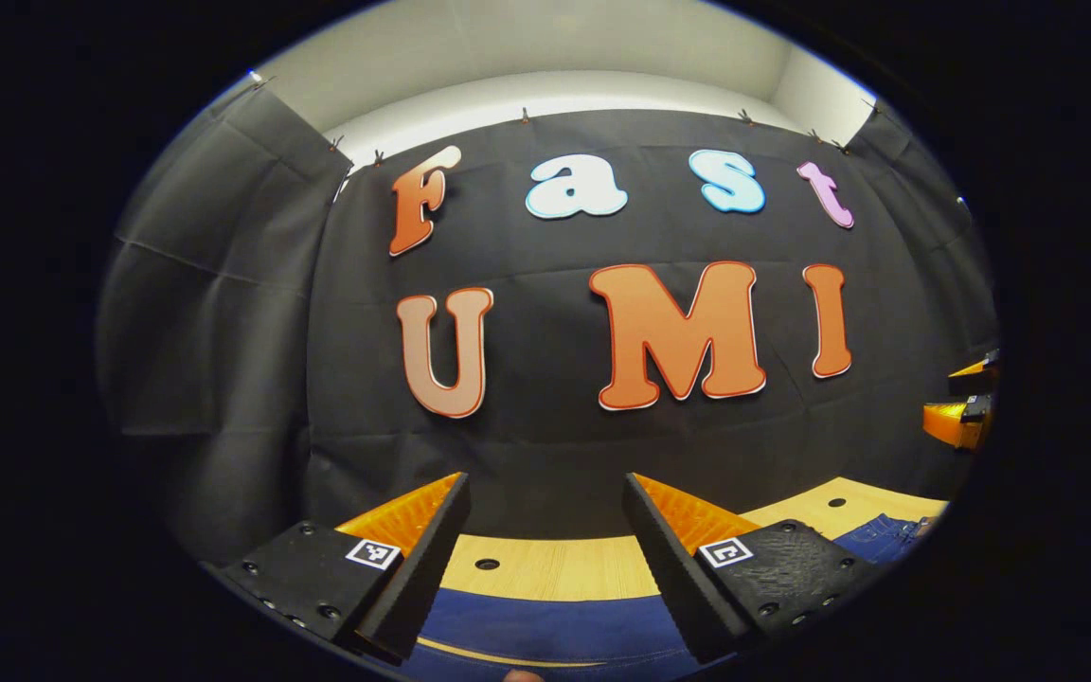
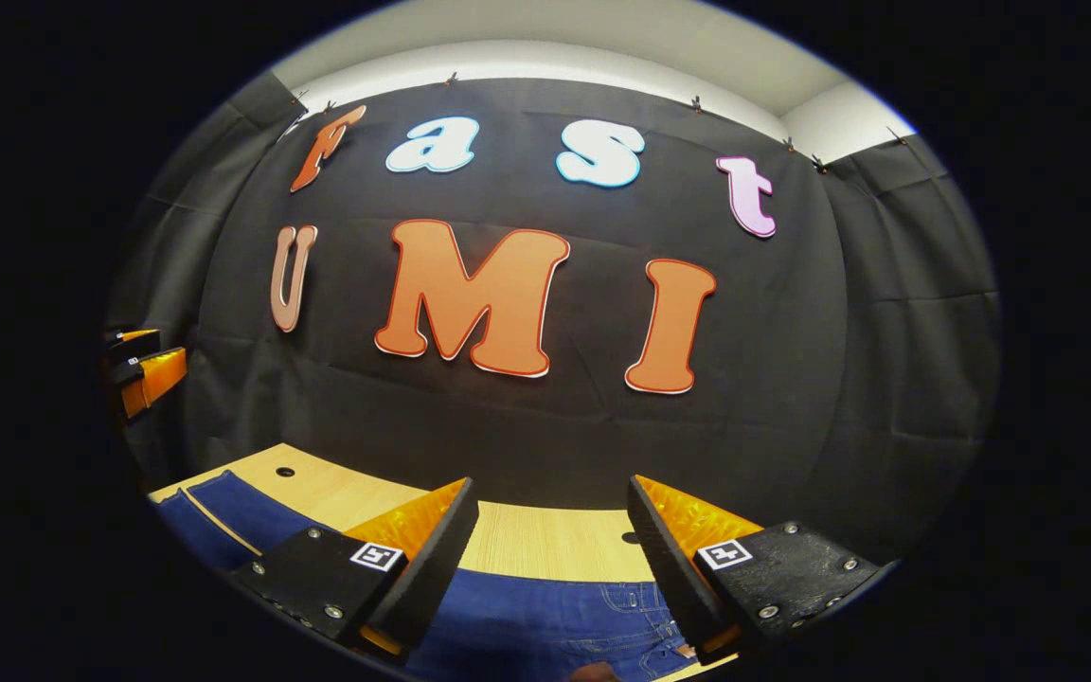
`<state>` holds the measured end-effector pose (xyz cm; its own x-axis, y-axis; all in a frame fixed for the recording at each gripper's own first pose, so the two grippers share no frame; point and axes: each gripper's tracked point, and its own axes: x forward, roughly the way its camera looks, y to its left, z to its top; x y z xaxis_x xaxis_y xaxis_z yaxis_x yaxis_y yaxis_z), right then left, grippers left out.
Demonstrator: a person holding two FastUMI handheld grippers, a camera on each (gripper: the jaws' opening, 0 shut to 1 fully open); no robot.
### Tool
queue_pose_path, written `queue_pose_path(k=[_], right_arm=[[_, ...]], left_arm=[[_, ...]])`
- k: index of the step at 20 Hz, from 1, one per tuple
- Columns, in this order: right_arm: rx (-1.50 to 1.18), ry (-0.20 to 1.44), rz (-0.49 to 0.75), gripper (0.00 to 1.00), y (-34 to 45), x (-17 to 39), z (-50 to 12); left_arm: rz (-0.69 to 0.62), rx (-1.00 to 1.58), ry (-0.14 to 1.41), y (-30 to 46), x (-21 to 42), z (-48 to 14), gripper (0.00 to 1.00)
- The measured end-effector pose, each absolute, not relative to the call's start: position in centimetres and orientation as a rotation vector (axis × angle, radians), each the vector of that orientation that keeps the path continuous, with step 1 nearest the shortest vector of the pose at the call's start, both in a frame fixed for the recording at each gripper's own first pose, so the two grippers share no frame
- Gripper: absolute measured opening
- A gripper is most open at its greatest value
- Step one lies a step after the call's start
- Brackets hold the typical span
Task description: Grasp the waist and the cuffs of the jeans and fold them to make the two legs overlap; first hold the waist and fold one-third of the jeans toward the cuffs, then hold the cuffs and fold the remaining one-third in the same direction to finish folding.
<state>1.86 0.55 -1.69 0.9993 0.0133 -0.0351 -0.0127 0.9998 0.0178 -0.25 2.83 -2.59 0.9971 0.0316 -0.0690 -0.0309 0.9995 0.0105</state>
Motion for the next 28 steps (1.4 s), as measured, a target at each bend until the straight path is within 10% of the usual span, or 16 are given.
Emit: queue_pose_path(k=[28], right_arm=[[0.381, 0.593, -0.161, 0.98, -8.5, -0.4, -21.8]], left_arm=[[0.410, -0.393, 0.759, 22.1, -10.7, -27.7, 0.97]])
